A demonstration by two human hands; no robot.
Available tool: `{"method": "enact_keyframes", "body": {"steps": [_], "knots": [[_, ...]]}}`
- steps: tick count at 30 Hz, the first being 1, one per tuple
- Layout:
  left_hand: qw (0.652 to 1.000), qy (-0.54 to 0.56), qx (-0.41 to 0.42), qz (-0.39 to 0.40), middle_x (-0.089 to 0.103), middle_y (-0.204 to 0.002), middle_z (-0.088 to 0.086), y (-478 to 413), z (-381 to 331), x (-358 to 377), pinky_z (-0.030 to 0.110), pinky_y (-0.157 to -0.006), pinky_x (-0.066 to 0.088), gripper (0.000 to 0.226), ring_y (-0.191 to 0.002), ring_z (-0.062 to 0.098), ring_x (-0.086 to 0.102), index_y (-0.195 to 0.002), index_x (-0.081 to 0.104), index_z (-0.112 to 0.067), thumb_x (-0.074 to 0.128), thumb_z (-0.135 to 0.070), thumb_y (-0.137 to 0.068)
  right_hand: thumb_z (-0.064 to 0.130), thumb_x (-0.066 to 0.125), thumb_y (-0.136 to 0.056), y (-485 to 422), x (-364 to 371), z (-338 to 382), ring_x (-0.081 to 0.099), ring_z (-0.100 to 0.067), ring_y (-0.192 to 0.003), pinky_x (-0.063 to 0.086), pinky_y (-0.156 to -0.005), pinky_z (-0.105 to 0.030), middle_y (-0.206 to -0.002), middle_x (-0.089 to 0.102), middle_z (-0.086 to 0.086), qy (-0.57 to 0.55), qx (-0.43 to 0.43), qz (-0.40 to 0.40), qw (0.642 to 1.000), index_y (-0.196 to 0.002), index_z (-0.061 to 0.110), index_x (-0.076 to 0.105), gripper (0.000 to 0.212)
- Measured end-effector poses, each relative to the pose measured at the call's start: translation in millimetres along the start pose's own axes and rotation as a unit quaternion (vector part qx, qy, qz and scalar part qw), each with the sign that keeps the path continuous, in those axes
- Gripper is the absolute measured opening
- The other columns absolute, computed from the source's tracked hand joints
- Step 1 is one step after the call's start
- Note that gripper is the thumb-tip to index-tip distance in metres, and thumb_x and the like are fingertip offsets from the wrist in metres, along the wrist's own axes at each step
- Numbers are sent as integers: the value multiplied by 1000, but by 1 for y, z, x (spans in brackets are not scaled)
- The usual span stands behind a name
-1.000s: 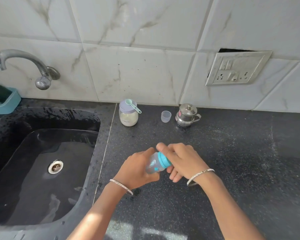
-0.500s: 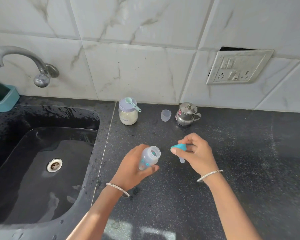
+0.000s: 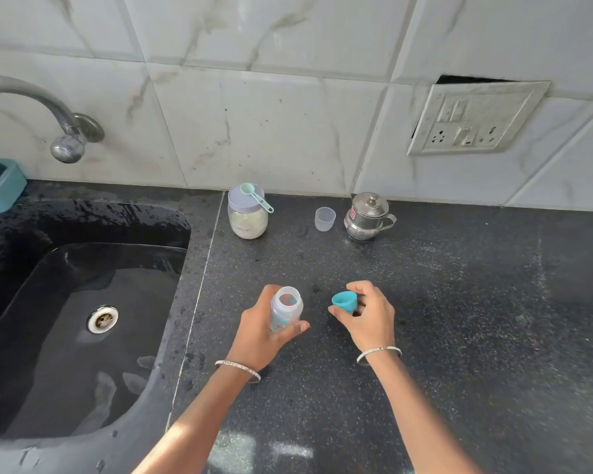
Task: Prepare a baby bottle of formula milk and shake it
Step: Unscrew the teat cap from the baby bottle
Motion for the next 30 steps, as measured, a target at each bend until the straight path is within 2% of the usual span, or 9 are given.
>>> {"method": "enact_keyframes", "body": {"steps": [2, 5, 9, 14, 19, 22, 25, 27, 30], "knots": [[1000, -4, -2, 5, 66, -96, -19, -4, 2, 5, 6, -72, 42, 50, -87, -7, 61, -107, 47, -36, 85, -47, -75, 16, 97, -69, 1, 0, 3, 71, -26, -98, 59, -91, -44, -109, 73, -6, 13, 9, 13, 1000, -120, 14, 60, 64], [1000, -7, -6, 12, 65, -100, -20, -9, 5, 13, 5, -74, 42, 53, -91, -7, 61, -110, 48, -32, 85, -45, -75, 15, 94, -69, 1, 0, 5, 68, -30, -93, 55, -82, -40, -104, 72, -8, 57, 12, 37, 998, -115, 12, 52, 62], [1000, -9, -4, 11, 63, -103, -24, -13, 9, 19, 3, -77, 41, 54, -95, -8, 59, -113, 47, -34, 85, -44, -76, 18, 92, -72, -4, -2, 4, 64, -30, -96, 40, -72, -32, -101, 70, -9, 149, 21, 75, 986, -110, 11, 58, 52], [1000, -6, -3, 8, 60, -111, -29, -17, 13, 24, 1, -80, 39, 57, -96, -7, 60, -115, 46, -33, 86, -39, -76, 24, 92, -74, -12, 7, 7, 64, -28, -104, 46, -80, -31, -115, 66, -8, 201, 13, 121, 972, -113, 14, 71, 46], [1000, -4, -6, 23, 56, -120, -28, -20, 18, 29, 5, -88, 40, 57, -109, 3, 60, -116, 46, -29, 86, -37, -76, 28, 95, -72, -10, 18, 6, 63, -26, -106, 43, -80, -29, -116, 65, -6, 216, 20, 138, 966, -114, 15, 70, 51], [1000, -1, -6, 25, 58, -119, -24, -22, 18, 28, 4, -87, 40, 57, -107, 3, 60, -115, 45, -30, 86, -36, -76, 29, 96, -71, -9, 21, 5, 62, -26, -107, 44, -82, -29, -116, 64, -7, 218, 28, 144, 965, -115, 15, 68, 53], [1000, 2, -8, 24, 62, -118, -21, -22, 17, 27, 10, -86, 43, 59, -103, -1, 61, -115, 44, -34, 87, -37, -75, 30, 96, -71, -9, 23, 2, 62, -26, -109, 44, -81, -29, -117, 64, -7, 216, 40, 148, 964, -116, 15, 67, 55], [1000, 3, -7, 27, 60, -117, -24, -22, 18, 27, 11, -87, 44, 64, -106, -6, 58, -116, 42, -40, 88, -39, -73, 34, 96, -69, -9, 24, 1, 60, -26, -115, 45, -87, -30, -123, 62, -7, 222, 42, 161, 961, -123, 17, 63, 65], [999, 24, -9, 37, 55, -130, -23, -20, 21, 23, 14, -100, 41, 87, -119, -8, 54, -129, 40, -41, 93, -49, -61, 50, 96, -62, -6, 24, 3, 46, -29, -135, 42, -105, -40, -145, 49, -4, 246, 39, 214, 944, -151, 28, 42, 107]]}}
Point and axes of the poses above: each hand's wrist, its own y-axis away from the middle knuckle, its own x-axis out of the palm, z = x × y, the point moved 9 cm from there along -y, towards the middle knuckle
